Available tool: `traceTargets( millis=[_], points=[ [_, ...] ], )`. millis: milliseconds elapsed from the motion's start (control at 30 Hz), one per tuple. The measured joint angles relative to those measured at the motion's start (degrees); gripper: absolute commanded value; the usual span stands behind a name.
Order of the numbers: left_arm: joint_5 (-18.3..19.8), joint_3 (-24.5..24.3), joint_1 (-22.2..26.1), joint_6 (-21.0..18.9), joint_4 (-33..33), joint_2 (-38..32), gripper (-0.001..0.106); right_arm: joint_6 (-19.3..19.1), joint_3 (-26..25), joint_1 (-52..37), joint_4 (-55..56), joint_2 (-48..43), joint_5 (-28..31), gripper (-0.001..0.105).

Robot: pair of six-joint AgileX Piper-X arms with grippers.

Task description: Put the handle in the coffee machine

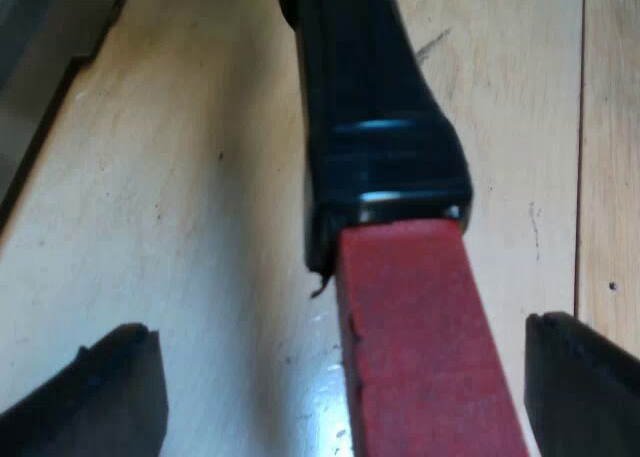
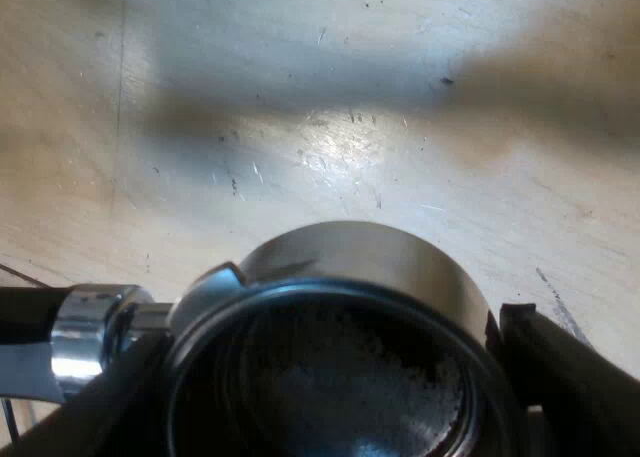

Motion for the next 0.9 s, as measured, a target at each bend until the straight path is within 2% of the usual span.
traceTargets(
  millis=[200,433,900],
  points=[
    [0.0,0.7,0.0,0.0,-1.3,0.0,0.075,0.0,0.0,0.0,0.0,0.0,0.0,0.0],
    [0.0,1.8,0.0,0.0,-7.1,0.0,0.075,0.0,0.0,0.0,0.0,0.0,0.0,0.0],
    [0.0,1.8,0.0,0.0,-9.1,2.6,0.075,0.3,0.0,0.0,0.0,0.0,0.0,0.0]
  ],
)
